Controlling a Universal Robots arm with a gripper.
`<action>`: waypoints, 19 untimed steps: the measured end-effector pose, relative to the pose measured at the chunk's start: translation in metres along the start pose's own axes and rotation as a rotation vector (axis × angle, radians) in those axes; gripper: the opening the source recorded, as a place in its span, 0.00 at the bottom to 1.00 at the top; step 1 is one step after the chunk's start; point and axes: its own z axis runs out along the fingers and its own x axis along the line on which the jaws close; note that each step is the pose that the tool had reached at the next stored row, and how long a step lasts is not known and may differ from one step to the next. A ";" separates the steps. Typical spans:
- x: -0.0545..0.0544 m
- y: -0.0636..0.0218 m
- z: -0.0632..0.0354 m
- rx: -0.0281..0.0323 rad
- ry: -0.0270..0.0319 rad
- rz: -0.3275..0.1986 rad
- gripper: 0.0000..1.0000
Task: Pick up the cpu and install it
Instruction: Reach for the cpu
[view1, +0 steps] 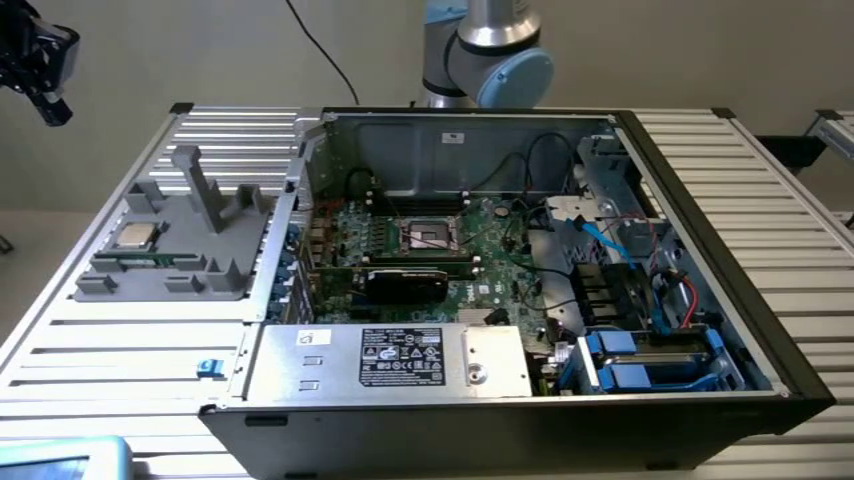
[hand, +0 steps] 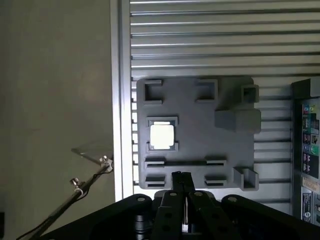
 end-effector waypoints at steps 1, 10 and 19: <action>0.002 0.0016 0.0002 0.0000 0.0000 0.000 0.11; 0.016 0.0142 0.0014 0.0000 0.0006 -0.006 0.11; 0.018 0.0187 0.0033 -0.0110 0.0020 -0.035 0.11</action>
